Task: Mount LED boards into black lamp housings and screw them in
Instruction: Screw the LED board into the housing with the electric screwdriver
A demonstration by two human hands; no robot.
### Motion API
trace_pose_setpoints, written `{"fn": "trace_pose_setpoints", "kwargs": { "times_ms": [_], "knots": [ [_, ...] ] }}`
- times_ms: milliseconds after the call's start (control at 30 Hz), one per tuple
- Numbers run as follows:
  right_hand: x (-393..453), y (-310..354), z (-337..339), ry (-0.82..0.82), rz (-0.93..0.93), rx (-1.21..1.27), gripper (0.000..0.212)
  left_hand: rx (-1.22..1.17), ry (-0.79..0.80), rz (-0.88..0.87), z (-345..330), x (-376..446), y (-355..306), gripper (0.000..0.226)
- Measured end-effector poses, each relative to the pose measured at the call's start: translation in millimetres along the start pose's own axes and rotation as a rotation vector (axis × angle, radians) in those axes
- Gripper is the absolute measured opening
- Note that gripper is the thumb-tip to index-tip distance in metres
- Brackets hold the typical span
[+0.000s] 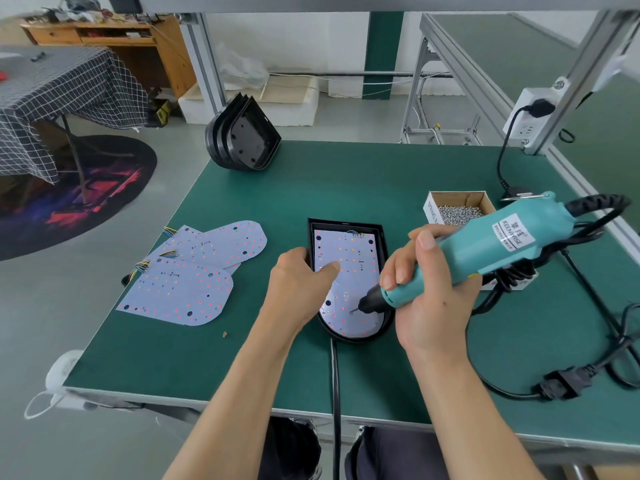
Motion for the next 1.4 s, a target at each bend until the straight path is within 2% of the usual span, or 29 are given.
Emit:
{"fn": "trace_pose_setpoints", "kwargs": {
  "times_ms": [133, 200, 267, 333, 400, 500, 600, 733, 867, 1067, 1267, 1400],
  "knots": [
    [0, 7, -4, 0.020, 0.043, 0.052, 0.013, -0.014, 0.014, -0.031, 0, -3, -2, 0.029],
    [1, 13, -4, 0.023, 0.049, 0.093, 0.017, -0.067, 0.028, -0.036, 0, -7, -1, 0.020],
    [2, 20, -4, 0.002, 0.016, 0.133, 0.003, -0.140, 0.039, -0.039, 2, -11, 1, 0.009],
    [2, 25, 1, -0.037, -0.049, 0.161, 0.021, -0.202, 0.066, -0.052, 3, -16, 1, 0.005],
    [4, 31, 5, -0.055, -0.087, 0.164, 0.022, -0.238, 0.082, -0.066, 5, -21, 2, 0.011],
    [8, 38, 12, -0.036, -0.148, 0.094, 0.013, -0.289, 0.077, -0.070, 8, -28, 2, 0.021],
    [12, 39, 23, -0.014, -0.168, -0.063, 0.007, -0.363, 0.061, -0.096, 13, -34, 0, 0.017],
    [11, 32, 33, -0.036, -0.149, -0.342, 0.011, -0.423, 0.031, -0.138, 22, -42, -7, 0.011],
    [4, 21, 36, -0.032, -0.230, -0.437, 0.021, -0.417, 0.036, -0.167, 27, -53, -17, 0.010],
    [-3, 18, 30, 0.047, -0.262, -0.398, 0.026, -0.392, 0.007, -0.186, 32, -61, -24, 0.017],
    [-3, 18, 30, 0.032, -0.266, -0.401, 0.027, -0.379, 0.006, -0.189, 30, -63, -26, 0.031],
    [-3, 18, 30, 0.041, -0.274, -0.402, 0.028, -0.383, 0.009, -0.160, 30, -61, -26, 0.027]
  ]
}}
Point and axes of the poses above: each hand's wrist, its own x-axis towards the middle knuckle, its own z-axis out of the back of the hand, y = z × x, the point moved 2 cm from there along x, towards the middle knuckle
